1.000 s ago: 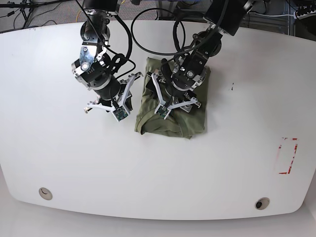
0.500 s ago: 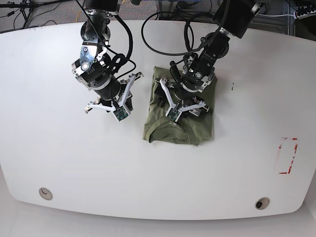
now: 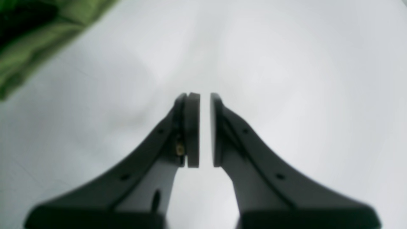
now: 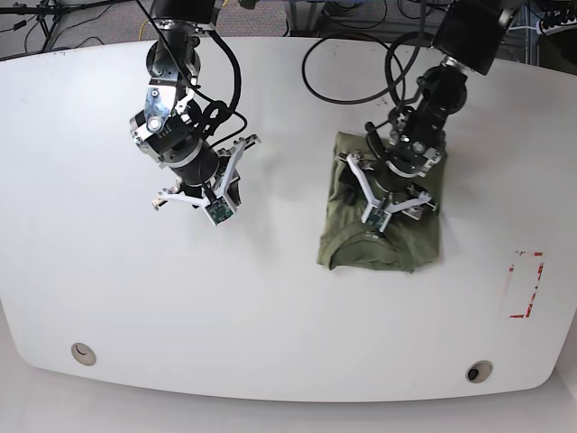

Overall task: Fold the T-shirt properly
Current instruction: 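Drag the folded shirt with the left gripper to the table edge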

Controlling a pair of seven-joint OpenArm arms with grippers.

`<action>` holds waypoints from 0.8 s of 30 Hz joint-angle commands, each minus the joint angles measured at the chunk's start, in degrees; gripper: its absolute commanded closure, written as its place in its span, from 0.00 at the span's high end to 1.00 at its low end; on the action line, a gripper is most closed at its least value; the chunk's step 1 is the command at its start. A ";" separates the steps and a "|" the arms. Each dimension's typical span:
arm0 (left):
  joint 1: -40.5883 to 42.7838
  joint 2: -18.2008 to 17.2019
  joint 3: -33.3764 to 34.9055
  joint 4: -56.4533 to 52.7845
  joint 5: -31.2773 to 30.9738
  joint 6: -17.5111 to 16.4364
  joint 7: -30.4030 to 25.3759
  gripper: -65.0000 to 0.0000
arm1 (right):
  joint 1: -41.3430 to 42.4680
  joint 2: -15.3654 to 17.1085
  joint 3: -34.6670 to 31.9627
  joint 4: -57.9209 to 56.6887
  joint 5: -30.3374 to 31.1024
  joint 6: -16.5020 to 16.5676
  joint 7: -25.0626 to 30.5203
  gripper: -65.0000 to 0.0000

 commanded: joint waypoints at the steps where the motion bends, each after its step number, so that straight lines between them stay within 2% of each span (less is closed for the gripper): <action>1: 0.37 -3.80 -2.93 -0.52 -1.15 -1.74 5.40 0.69 | 0.84 -0.14 -0.01 1.00 0.45 -0.07 1.35 0.08; 7: 1.95 -7.93 -8.38 -0.61 -3.26 -6.05 5.40 0.69 | 0.84 -0.14 -0.01 1.00 0.45 -0.07 1.35 0.08; 17: 5.82 -11.27 -19.10 -0.96 -3.17 -14.49 5.40 0.69 | 0.84 -0.06 -0.01 1.00 0.45 -0.07 1.35 0.08; 24: 6.96 -12.15 -24.91 -5.97 -3.26 -18.79 5.40 0.69 | 0.84 -0.06 -0.01 1.08 0.45 -0.07 1.35 0.08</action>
